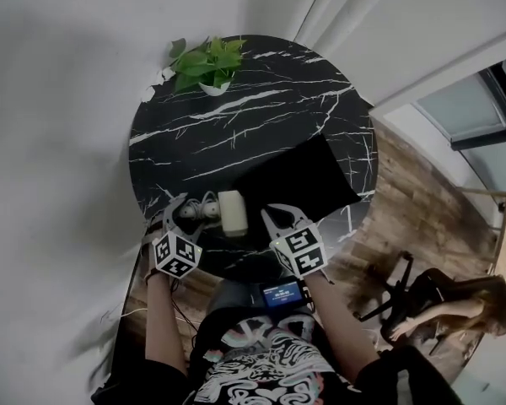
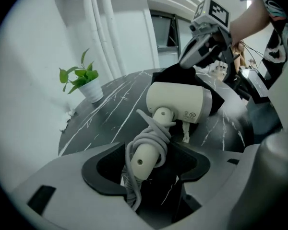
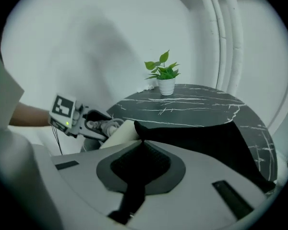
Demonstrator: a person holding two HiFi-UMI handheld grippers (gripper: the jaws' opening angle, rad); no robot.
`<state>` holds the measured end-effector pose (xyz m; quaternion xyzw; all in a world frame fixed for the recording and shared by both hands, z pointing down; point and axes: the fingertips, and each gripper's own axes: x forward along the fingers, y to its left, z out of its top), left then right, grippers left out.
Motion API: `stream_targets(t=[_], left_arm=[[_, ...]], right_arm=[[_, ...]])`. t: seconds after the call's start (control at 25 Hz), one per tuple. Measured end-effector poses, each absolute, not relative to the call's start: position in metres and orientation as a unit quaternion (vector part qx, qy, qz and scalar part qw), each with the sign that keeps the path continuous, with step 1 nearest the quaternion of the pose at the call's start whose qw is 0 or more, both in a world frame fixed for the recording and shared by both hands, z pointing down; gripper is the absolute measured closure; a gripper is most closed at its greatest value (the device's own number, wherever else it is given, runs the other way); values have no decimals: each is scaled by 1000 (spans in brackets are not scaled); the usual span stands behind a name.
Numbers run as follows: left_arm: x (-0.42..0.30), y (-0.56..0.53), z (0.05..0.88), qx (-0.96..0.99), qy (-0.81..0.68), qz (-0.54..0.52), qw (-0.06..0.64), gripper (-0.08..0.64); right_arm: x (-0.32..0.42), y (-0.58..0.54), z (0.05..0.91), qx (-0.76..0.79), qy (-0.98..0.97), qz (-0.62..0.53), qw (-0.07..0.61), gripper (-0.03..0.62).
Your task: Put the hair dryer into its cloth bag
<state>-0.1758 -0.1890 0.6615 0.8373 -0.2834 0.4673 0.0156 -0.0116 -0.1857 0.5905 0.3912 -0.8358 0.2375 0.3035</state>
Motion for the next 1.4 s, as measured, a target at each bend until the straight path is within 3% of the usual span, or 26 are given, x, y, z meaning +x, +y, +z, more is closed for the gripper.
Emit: stream_targets(t=[0.2,0.8,0.92,0.96,1.04,1.2,1.32,1.36,1.4], left_arm=[[-165,-180,653,846,-254,469,4,316],[-60,-163,637,868,-262,421,32,344],[-51,-167,642,865,-264,426,6,334],[-52,-167,641,865,-263,427,-8,325],[-64,-166,634,865,-270,422,-19,283],[-98,-163,648,854,-276,441,27,245],[-101,-162,671,848,-246,467,48,256],[-100,-164,672,848,-245,467,50,300],[-99,-166,672,849,-247,465,50,380]], right_arm=[[-10,-186,578,369,-846,297,245,569],[9,-189,569,353,-843,362,182,569],[18,-190,575,384,-834,327,225,568],[19,-190,572,393,-833,306,242,550],[18,-186,561,405,-834,258,272,423],[-10,-171,561,376,-840,154,360,396],[-18,-169,599,359,-804,65,469,399],[-15,-172,608,361,-789,38,496,461],[-13,-176,612,362,-781,26,508,561]])
